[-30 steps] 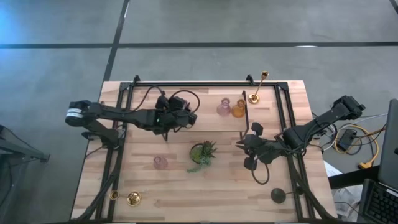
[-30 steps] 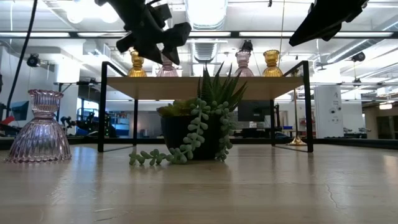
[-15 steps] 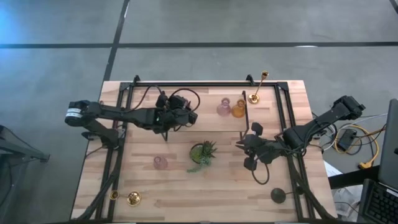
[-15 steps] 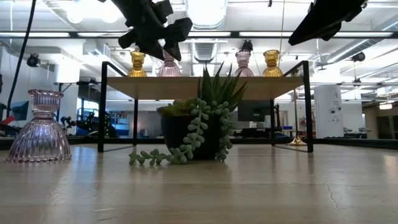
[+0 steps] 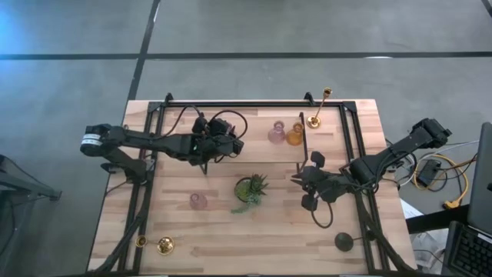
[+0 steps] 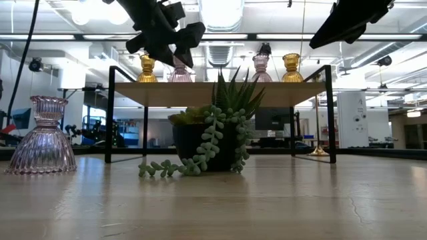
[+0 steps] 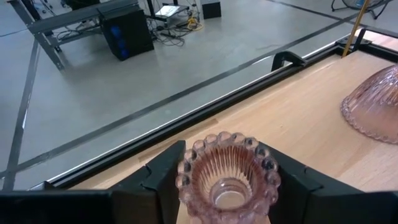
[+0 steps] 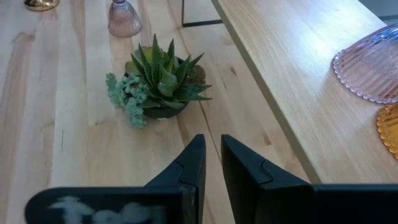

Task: Pick & Place candle stick holders
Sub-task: Put the pink glass candle holder on the shelf

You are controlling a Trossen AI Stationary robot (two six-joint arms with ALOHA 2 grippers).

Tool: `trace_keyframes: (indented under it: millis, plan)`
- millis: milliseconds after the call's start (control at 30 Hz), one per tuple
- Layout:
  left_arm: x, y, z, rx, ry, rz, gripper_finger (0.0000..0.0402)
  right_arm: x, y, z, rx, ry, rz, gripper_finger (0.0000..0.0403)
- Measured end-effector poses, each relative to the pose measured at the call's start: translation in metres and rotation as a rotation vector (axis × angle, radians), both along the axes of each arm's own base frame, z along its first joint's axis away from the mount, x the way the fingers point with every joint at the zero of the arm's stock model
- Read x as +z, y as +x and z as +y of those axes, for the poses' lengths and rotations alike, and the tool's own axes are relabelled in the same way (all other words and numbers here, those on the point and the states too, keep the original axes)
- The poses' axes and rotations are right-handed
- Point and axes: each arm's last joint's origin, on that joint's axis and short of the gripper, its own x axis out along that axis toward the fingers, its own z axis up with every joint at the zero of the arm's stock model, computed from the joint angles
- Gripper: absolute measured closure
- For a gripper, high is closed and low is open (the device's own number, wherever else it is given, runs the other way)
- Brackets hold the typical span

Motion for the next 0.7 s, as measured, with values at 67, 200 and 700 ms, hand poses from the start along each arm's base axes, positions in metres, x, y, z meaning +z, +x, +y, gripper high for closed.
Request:
trace_keyframes:
  millis: [67, 200, 700]
  plan:
    - [0.0, 0.0, 0.0, 0.0, 0.0, 0.0, 0.0213, 0.0, 0.0, 0.0, 0.0, 0.0, -0.001, 0.036]
    - [0.0, 0.0, 0.0004, 0.0, 0.002, 0.004, 0.0199, 0.0003, 0.0003, 0.0002, 0.0, 0.002, -0.005, 0.036]
    - [0.0078, 0.0026, -0.0028, -0.029, -0.004, -0.011, 0.0151, 0.0009, 0.0009, 0.0006, 0.004, 0.01, -0.012, 0.036]
